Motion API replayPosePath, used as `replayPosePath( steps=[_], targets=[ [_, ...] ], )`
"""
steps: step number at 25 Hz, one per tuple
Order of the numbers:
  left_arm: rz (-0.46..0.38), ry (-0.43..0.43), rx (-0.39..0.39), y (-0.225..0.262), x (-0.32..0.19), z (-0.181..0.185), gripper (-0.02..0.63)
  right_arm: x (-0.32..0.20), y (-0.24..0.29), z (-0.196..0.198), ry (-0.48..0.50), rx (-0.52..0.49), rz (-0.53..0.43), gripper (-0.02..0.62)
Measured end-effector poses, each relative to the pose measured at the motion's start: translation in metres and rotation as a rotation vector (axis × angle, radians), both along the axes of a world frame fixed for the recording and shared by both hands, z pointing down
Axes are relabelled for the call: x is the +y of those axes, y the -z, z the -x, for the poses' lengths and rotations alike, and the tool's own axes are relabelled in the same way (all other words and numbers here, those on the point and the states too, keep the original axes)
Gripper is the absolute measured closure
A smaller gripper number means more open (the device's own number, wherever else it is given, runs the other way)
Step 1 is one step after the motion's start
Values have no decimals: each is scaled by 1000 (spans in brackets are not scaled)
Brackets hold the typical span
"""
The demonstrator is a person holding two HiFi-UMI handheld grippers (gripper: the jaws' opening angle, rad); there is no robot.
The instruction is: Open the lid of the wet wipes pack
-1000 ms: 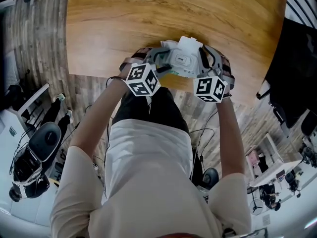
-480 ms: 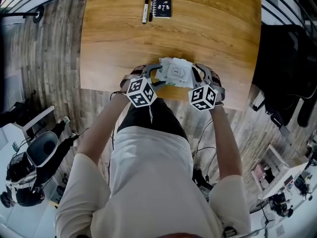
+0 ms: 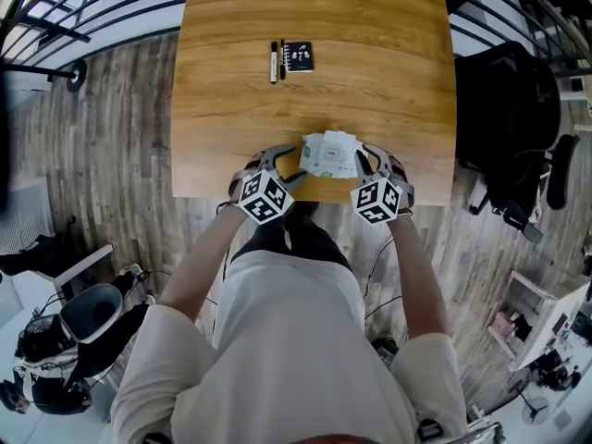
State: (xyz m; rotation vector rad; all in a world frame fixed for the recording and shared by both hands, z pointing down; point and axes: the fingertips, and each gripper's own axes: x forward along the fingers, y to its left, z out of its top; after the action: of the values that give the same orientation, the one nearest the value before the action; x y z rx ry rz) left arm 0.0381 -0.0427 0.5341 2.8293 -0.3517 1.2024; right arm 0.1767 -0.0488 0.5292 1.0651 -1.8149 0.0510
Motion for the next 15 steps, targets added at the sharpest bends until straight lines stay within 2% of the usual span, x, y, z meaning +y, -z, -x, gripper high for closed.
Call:
replayPosePath(
  steps=[3,8,11,15],
  targets=[
    [11,27,39,23,6,10,386,16,21,10,-69,-32,4,532],
    [1,13,81,54,21,27,428,42,54,27,-178,-88,-12,532],
    [-38,6,123,75,29,33,449,60,71,35,-227,-120,-33,532],
    [-97,30,208,110,35,46,516,83,99,47,-281,-142,-89,539]
  ],
)
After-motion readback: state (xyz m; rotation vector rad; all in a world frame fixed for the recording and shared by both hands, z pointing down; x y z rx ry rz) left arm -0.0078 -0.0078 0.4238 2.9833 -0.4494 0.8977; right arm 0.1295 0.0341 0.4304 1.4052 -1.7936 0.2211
